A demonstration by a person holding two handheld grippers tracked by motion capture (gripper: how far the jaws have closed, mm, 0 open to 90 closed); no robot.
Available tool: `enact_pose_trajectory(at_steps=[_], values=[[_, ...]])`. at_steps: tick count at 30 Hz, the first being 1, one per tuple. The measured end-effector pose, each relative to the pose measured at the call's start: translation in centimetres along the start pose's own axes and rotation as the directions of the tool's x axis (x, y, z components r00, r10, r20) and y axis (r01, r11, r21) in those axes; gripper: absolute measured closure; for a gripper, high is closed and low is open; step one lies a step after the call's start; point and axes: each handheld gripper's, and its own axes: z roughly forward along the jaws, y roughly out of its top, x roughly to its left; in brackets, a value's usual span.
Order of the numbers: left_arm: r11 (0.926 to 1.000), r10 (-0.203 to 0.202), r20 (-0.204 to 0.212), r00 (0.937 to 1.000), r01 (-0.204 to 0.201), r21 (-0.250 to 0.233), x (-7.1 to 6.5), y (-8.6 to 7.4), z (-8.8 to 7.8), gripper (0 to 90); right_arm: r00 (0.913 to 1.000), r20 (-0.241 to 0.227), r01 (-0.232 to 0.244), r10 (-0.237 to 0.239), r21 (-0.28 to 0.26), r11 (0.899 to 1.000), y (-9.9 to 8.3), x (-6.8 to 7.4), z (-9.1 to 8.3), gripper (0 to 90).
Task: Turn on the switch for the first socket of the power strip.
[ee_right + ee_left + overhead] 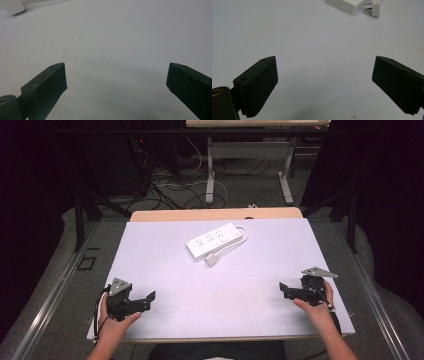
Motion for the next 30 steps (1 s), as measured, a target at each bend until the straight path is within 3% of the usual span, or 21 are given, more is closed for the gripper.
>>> enact_pose_trajectory(at_steps=[6,30], values=[[1.0000,-0.006,0.001,1.0000,0.006,-0.006,0.06,-0.01,-0.02,6.2,0.9990,0.041,0.014,-0.014,0.004,1.000,-0.43,-0.53,0.39,3.0],[0.9999,0.009,0.001,1.0000,-0.009,0.005,0.11,-0.02,0.04,6.3,0.9990,0.043,-0.008,0.007,0.016,1.000,-0.85,-0.92,0.79,3.4]])
